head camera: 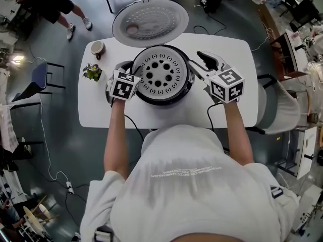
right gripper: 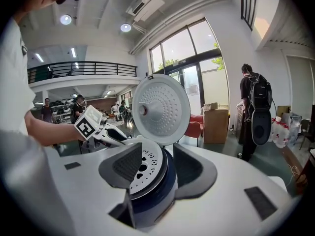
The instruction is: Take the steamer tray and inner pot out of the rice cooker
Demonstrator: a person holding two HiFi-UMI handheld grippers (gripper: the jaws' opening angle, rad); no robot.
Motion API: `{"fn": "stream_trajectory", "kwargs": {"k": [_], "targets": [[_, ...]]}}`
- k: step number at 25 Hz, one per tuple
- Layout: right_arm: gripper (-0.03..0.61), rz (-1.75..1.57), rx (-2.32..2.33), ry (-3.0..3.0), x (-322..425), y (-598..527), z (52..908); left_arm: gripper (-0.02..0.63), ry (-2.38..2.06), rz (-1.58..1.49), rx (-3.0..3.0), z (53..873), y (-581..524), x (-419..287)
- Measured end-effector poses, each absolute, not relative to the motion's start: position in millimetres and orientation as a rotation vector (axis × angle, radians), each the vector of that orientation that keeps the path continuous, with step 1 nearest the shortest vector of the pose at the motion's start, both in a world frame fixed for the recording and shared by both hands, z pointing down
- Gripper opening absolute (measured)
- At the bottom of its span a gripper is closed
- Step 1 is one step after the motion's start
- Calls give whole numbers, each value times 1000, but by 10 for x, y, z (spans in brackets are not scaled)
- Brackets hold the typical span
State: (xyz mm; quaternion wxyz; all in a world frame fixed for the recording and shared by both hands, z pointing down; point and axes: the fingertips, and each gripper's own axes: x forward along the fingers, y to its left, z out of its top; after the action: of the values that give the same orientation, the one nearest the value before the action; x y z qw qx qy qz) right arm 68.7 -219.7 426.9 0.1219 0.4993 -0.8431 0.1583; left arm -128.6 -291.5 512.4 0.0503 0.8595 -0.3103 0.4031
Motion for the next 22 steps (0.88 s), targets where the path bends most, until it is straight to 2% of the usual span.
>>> {"fn": "stream_trajectory", "kwargs": {"k": [1, 8, 22], "targets": [[209, 460, 1451, -2463, 686, -2195, 4271, 130, -944, 1225, 2616, 5127, -2899, -1275], [209, 457, 1401, -2480, 623, -2177, 4294, 120, -1005, 1135, 2606, 5048, -2874, -1302], [209, 446, 1287, -2541, 400, -2248, 4282, 51, -1085, 304, 2400, 4466, -2977, -1509]]}}
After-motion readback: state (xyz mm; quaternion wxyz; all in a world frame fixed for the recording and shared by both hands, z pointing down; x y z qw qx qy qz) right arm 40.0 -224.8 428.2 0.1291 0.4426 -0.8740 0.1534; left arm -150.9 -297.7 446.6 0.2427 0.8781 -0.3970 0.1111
